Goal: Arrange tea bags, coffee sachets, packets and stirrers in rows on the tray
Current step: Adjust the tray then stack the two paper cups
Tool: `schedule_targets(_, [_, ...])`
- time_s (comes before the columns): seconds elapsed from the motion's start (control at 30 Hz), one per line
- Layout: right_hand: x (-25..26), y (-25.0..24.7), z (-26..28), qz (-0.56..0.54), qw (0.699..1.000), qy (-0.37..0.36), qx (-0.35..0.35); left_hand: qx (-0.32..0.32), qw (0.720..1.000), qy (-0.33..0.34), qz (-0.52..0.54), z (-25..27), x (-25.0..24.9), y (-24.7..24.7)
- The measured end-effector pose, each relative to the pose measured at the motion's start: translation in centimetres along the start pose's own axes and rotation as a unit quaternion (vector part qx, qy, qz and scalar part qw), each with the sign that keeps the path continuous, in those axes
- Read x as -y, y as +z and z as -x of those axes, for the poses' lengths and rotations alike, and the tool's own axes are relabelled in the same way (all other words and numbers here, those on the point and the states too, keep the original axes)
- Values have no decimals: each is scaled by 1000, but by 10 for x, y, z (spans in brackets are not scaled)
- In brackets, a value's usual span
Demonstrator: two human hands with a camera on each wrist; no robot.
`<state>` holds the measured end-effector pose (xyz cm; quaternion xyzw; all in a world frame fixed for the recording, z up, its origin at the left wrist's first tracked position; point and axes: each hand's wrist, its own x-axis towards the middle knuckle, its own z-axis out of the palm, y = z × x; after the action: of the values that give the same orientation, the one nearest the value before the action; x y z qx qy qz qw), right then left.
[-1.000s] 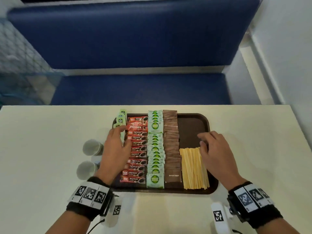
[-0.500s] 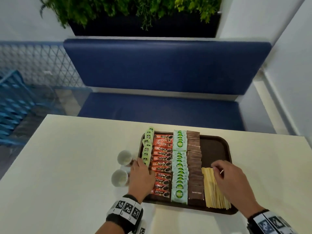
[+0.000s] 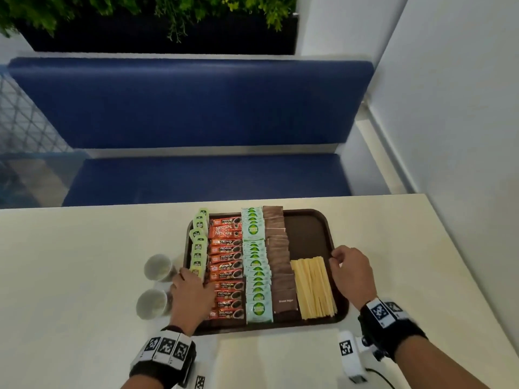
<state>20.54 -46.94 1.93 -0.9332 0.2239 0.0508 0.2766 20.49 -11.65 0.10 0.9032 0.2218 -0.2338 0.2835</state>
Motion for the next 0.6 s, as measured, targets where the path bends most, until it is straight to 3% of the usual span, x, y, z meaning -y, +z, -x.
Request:
schedule_targets(0.17, [-17, 3, 0, 8, 999, 43, 18, -11, 1000, -6, -8, -2, 1, 3])
schedule_targets(0.4, [-33, 13, -6, 34, 997, 56, 39, -32, 997, -21, 70, -9, -1, 2])
schedule_targets(0.6, [-50, 9, -14, 32, 997, 66, 23, -24, 994, 15, 103, -61, 36, 36])
